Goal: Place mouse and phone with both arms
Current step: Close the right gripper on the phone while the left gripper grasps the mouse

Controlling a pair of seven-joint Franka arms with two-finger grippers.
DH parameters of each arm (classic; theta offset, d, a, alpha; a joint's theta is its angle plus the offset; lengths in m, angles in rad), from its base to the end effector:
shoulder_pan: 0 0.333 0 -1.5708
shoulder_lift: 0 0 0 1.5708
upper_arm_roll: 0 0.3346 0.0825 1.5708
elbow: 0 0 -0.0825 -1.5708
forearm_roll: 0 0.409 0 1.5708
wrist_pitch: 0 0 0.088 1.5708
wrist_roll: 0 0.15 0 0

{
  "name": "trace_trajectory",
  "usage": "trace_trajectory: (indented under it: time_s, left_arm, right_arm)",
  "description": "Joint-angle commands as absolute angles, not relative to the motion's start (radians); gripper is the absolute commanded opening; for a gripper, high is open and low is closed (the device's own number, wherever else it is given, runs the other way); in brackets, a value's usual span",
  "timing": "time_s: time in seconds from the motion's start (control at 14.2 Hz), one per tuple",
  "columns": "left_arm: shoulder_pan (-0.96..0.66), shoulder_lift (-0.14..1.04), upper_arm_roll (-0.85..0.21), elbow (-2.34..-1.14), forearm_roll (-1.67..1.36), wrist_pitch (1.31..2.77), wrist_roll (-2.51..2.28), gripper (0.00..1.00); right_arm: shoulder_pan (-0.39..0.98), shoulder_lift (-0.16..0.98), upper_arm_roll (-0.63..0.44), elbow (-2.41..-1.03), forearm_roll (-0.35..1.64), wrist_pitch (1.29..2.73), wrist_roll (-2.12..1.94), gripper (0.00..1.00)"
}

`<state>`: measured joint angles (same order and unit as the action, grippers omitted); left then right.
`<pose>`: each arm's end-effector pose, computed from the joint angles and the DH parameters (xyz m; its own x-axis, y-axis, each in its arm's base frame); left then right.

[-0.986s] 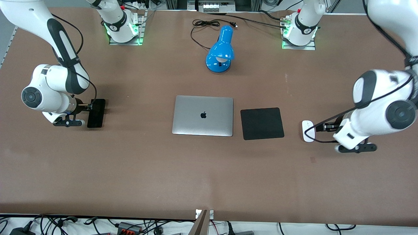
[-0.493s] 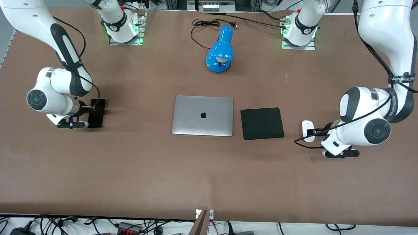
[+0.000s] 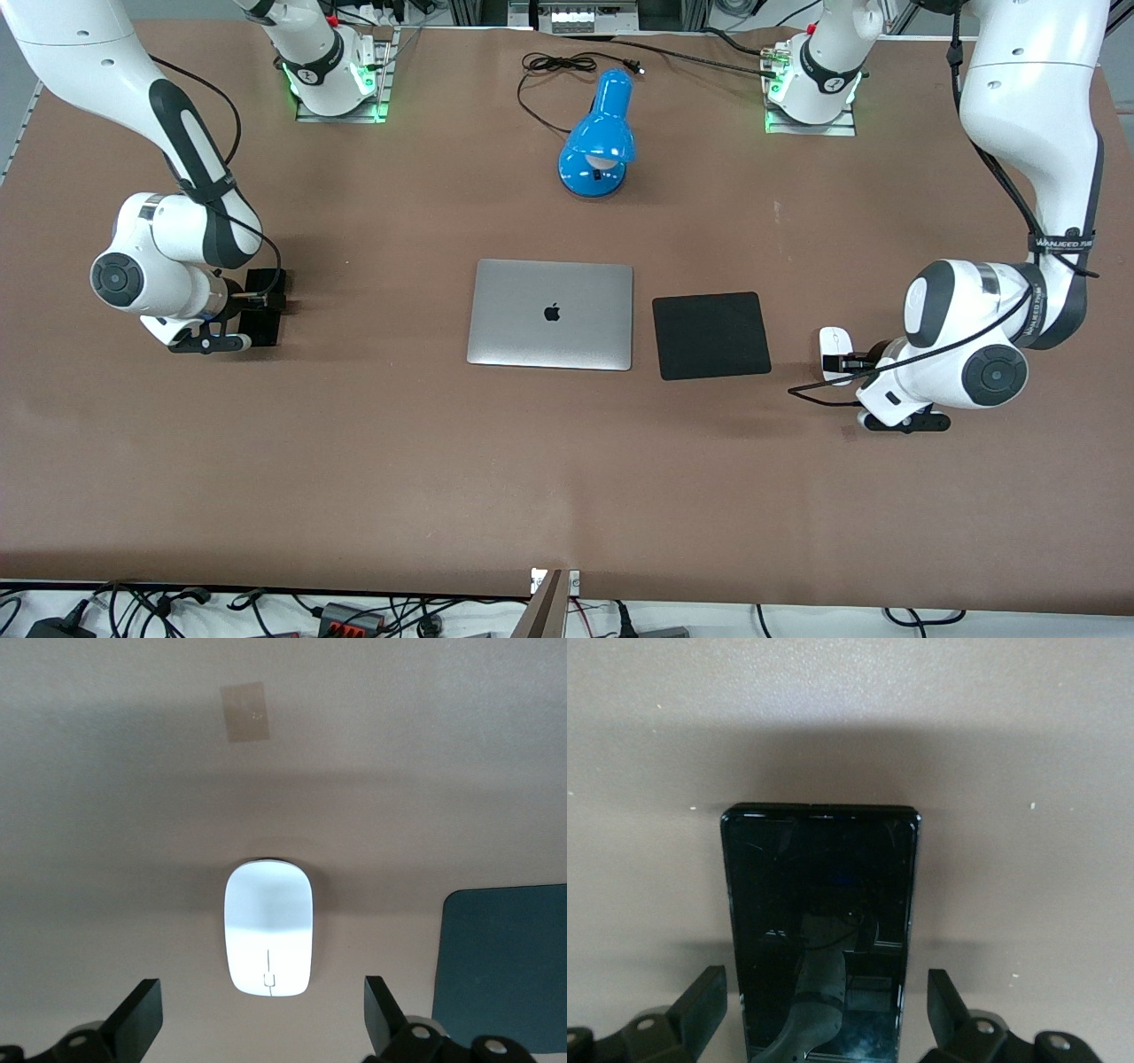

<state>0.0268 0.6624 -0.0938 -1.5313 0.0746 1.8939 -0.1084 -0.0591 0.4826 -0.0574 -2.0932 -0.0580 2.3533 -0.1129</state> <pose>0.6907 -0.0314 0.2067 0.9567 0.0226 -0.2901 0.0131 -0.9993 -0.0347 0.5659 -0.0706 0.1249 0.9731 0.0406 -0.2267 0.0491 -0.9983 0.0323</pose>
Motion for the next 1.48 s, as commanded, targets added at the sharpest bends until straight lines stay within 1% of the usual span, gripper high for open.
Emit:
trace_trajectory:
  time_s: [0.0,0.14,0.35,1.2,1.27,1.41]
  left_arm:
    - [0.029,0.667,-0.092,-1.548,0.061,1.936,-0.08,1.0]
    - [0.05,0.681,-0.092,-1.549,0.063,1.944,-0.077,1.0]
    - [0.038,0.716,-0.092,-1.549,0.06,1.934,-0.089,1.0]
    - [0.035,0.759,-0.092,-1.549,0.067,1.942,-0.074,1.0]
    - [0.035,0.759,-0.092,-1.549,0.067,1.944,-0.063,1.0]
    - [0.047,0.764,-0.092,-1.549,0.066,1.95,-0.008,1.0]
  right_arm:
    - [-0.057,0.506,-0.057,-2.075,-0.052,2.361,-0.114,1.0]
    - [-0.057,0.511,-0.057,-2.075,-0.052,2.359,-0.115,1.0]
    - [-0.057,0.512,-0.055,-2.074,-0.052,2.361,-0.112,1.0]
    - [-0.061,0.534,-0.057,-2.059,-0.054,2.359,-0.12,1.0]
    - [-0.061,0.534,-0.055,-2.059,-0.052,2.359,-0.12,0.95]
    - [-0.06,0.541,-0.057,-2.059,-0.052,2.359,-0.118,0.81]
